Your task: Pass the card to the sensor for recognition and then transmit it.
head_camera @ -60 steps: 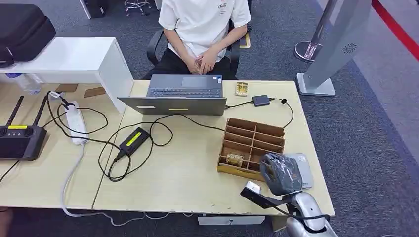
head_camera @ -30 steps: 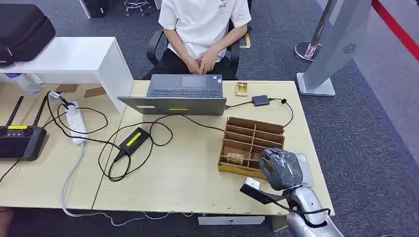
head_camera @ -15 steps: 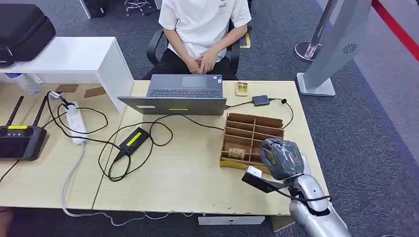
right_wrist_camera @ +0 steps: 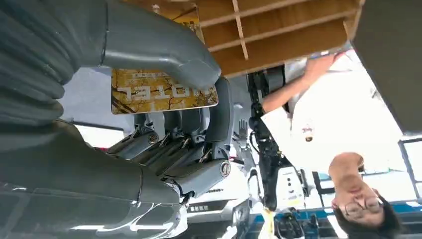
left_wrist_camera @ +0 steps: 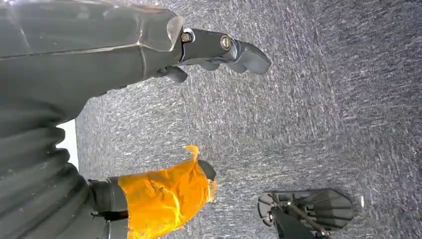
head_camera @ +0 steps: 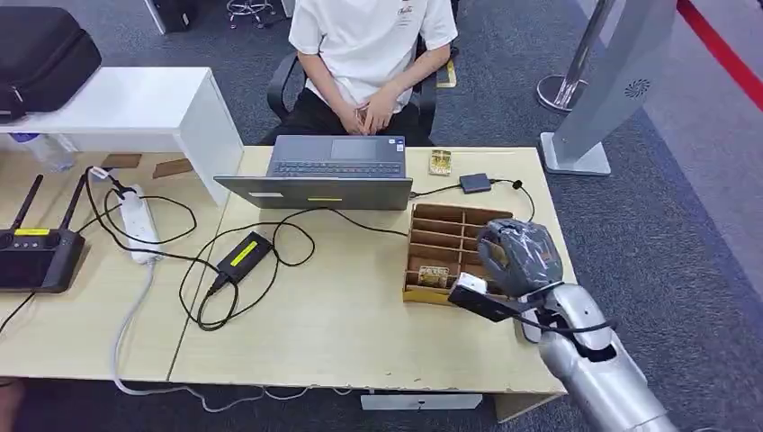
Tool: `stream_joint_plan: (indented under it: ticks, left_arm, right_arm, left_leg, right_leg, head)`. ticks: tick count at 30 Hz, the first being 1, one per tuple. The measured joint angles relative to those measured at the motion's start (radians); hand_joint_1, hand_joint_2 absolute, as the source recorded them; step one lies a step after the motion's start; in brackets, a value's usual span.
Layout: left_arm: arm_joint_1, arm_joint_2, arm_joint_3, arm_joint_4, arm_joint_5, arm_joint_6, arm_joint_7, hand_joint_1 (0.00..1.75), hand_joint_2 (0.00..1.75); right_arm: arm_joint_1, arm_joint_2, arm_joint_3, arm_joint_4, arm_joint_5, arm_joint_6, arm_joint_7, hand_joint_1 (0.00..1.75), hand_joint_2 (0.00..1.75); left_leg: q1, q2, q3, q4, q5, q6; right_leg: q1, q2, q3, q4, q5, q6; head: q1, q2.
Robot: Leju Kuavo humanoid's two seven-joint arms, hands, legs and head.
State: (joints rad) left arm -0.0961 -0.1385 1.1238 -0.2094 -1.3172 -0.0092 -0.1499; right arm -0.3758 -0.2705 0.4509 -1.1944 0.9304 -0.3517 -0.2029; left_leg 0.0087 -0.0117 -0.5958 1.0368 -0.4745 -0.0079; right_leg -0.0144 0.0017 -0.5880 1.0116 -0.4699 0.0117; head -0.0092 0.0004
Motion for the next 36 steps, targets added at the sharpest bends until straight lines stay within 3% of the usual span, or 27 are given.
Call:
stream_joint_plan:
  ticks: [7,15,25,35,36]
  left_arm:
    - [-0.003,0.003,0.0,0.0,-0.014,-0.003,0.0,0.0,1.75]
    - [-0.02,0.003,-0.01,0.0,-0.05,-0.021,0.01,0.0,1.75]
    - [-0.047,0.0,-0.047,0.0,-0.091,-0.054,0.024,0.0,1.75]
    - [-0.052,-0.007,-0.058,0.0,-0.095,-0.069,0.024,0.0,1.75]
    - [-0.052,-0.007,-0.059,0.0,-0.094,-0.069,0.024,0.0,1.75]
  right_arm:
    - [-0.092,-0.018,0.016,-0.014,-0.031,0.054,0.016,1.38,1.75]
    - [-0.374,-0.01,0.069,0.066,-0.017,0.098,0.073,1.38,1.75]
    - [-0.681,0.111,0.162,0.348,0.073,0.042,0.161,1.38,1.75]
    - [-0.776,0.193,0.193,0.57,0.067,0.011,0.179,1.38,1.75]
    - [-0.776,0.196,0.193,0.582,0.063,0.009,0.176,0.0,1.75]
  left_leg:
    - [0.0,0.0,0.0,0.0,0.0,0.0]
    - [0.0,0.0,-0.001,0.0,0.003,0.0]
    - [0.001,0.0,0.0,0.0,0.004,-0.001]
    - [0.001,-0.001,0.0,0.0,0.004,-0.001]
    - [0.001,-0.001,0.0,0.0,0.004,-0.001]
  right_leg:
    - [0.0,0.0,0.0,0.0,0.0,0.0]
    - [0.0,0.0,0.0,0.001,0.002,-0.001]
    - [0.001,0.0,0.0,0.002,0.003,-0.001]
    - [0.001,0.0,0.0,0.001,0.003,-0.001]
    - [0.001,0.0,0.0,0.001,0.003,-0.001]
  head:
    - [0.0,0.0]
    - [0.0,0.0]
    - [0.0,0.0]
    - [0.0,0.0]
    - [0.0,0.0]
